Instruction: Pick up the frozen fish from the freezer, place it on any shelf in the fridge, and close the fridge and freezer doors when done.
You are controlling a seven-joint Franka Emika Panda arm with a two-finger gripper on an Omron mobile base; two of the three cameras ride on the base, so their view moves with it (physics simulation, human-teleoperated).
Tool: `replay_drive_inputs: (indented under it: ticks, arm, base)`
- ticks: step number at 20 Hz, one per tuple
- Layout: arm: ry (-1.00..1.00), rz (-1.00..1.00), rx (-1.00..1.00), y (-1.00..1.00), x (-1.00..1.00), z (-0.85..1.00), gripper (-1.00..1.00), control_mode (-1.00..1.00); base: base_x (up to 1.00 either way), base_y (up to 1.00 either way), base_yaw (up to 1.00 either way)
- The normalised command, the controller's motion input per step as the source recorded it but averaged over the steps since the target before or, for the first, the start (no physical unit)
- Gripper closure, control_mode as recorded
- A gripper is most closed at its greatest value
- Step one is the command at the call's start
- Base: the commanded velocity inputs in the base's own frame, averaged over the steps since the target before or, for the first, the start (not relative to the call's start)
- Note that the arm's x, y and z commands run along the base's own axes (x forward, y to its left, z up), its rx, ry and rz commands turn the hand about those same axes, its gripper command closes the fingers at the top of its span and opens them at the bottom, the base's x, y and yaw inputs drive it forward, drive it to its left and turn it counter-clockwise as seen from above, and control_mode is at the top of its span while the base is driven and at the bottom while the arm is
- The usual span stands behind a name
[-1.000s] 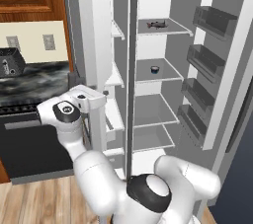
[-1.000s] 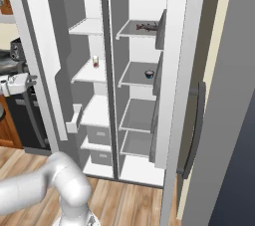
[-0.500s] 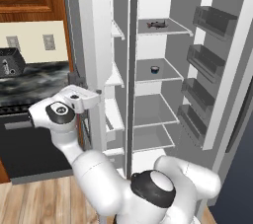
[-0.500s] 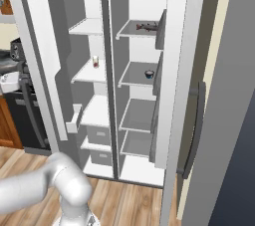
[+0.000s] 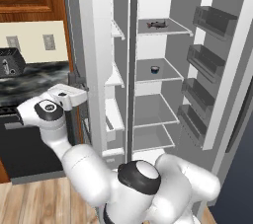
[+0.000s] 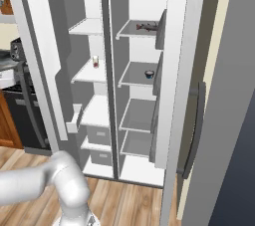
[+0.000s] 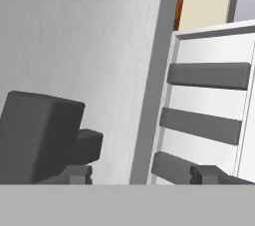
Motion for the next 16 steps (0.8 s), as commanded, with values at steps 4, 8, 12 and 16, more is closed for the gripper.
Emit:
replay_drive_inputs:
  ticks: [4,8,12,16]
  arm:
    - [0.0,0.0,0.0,0.06,0.6,-0.05,-1.0,-1.0]
    - [0.0,0.0,0.0,-0.45,0.42,0.0,-1.0,-1.0]
    - [-0.01,0.05,0.0,-1.0,0.26,0.0,-1.0,-1.0]
    - [-0.05,0.07,0.01,-1.0,0.28,0.0,-1.0,-1.0]
  base:
    - [0.0,0.0,0.0]
    - [0.0,0.0,0.0]
    - [0.0,0.0,0.0]
    - [0.0,0.0,0.0]
